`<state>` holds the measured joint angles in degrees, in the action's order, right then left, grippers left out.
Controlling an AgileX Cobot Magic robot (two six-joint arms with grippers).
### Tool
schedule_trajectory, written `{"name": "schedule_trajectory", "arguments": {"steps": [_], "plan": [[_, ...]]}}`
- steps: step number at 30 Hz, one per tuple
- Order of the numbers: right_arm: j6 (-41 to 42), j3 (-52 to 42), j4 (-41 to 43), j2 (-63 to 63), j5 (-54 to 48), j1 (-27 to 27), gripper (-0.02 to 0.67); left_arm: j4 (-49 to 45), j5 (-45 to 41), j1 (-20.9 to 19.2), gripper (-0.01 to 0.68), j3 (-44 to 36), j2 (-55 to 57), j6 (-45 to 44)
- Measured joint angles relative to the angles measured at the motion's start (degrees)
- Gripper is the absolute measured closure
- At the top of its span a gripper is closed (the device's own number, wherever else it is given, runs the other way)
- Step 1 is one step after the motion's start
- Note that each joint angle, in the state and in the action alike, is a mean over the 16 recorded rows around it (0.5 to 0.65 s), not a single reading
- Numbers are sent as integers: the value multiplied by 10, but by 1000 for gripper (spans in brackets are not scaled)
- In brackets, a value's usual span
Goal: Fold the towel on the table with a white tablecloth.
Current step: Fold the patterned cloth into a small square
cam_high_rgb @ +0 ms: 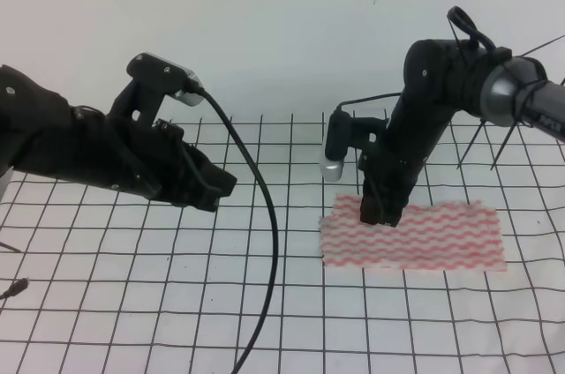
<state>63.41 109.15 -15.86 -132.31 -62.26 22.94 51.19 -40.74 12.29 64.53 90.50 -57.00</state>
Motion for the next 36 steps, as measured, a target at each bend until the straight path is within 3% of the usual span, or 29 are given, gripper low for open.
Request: {"name": "schedule_trajectory", "arguments": {"steps": [6,16,36], "plan": [[1,2,8,0,-2,0,642,0,1,0,673,0,0,0],[-19,33,25,0,-19,-1,648,1,2,0,673,0,0,0],[0,56,13,-23,-40,15,417,2,3,0,673,0,2,-1]]}}
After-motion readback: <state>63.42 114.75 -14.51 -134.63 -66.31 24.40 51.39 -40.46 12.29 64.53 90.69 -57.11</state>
